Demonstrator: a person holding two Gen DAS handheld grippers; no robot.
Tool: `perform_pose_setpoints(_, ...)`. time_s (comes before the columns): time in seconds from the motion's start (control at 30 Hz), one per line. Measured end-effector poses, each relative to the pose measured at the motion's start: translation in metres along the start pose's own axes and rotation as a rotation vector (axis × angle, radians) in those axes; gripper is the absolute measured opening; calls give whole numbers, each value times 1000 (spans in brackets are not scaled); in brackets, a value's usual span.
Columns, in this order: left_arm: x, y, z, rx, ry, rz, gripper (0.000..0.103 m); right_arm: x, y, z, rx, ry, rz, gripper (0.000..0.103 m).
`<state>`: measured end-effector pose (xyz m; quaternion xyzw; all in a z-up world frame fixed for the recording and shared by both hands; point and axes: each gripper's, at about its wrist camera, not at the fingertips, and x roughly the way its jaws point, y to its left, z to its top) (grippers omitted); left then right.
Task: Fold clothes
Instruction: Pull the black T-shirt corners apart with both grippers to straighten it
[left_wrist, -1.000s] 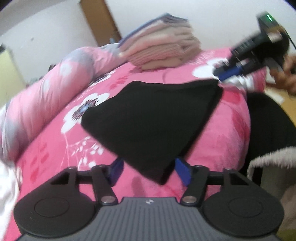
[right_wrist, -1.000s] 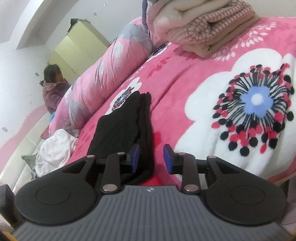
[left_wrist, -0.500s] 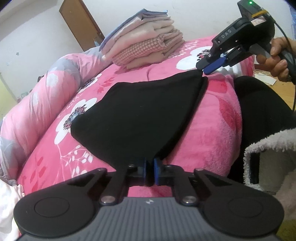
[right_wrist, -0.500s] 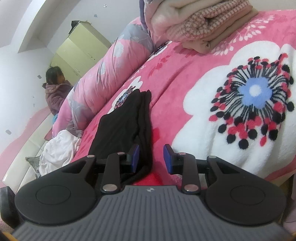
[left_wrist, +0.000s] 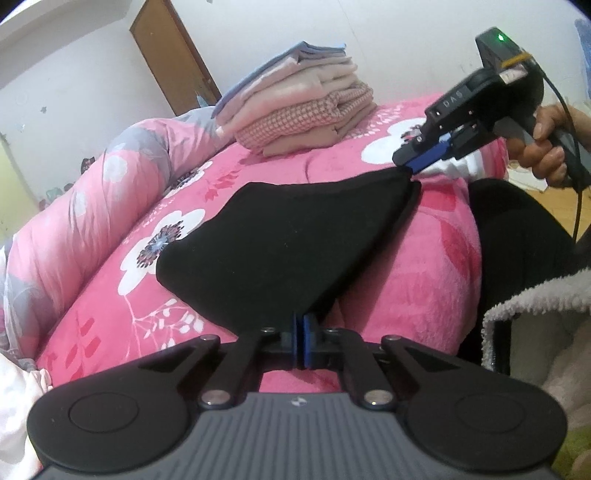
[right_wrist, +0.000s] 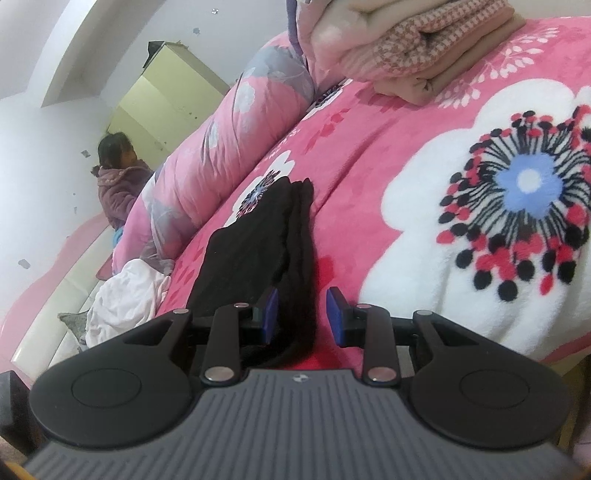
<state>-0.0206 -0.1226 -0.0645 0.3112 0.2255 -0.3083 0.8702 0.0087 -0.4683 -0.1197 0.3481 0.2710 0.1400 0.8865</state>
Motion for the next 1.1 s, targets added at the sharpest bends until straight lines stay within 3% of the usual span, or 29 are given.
perform_pose_setpoints(0.27,7,1,-3,-27,26,-16,5,10,8,-2,-49,51,1,37)
perform_pose_setpoints(0.37,9,3,-5,-46,37,-22,8,11,15,-1,-89,52,-7,9)
perform_pose_setpoints(0.5,9,3,-7,-56,41,-23,27,7,21,4,-95,32,4,7)
perform_pose_setpoints(0.63,8,5,-6,-77,29,-35,35,6,22,6,-89,26,5,7)
perform_pose_setpoints(0.73,11,5,-4,-84,27,-44,35,6,21,6,-77,30,0,8)
perform_pose_setpoints(0.93,18,6,-1,-99,29,-61,35,7,20,4,-60,45,1,13)
perform_pose_setpoints(1.0,19,10,-1,-128,23,-77,35,8,19,3,-58,52,4,29)
perform_pose_setpoints(1.1,20,19,-1,-192,21,-107,32,8,19,3,-55,61,8,40)
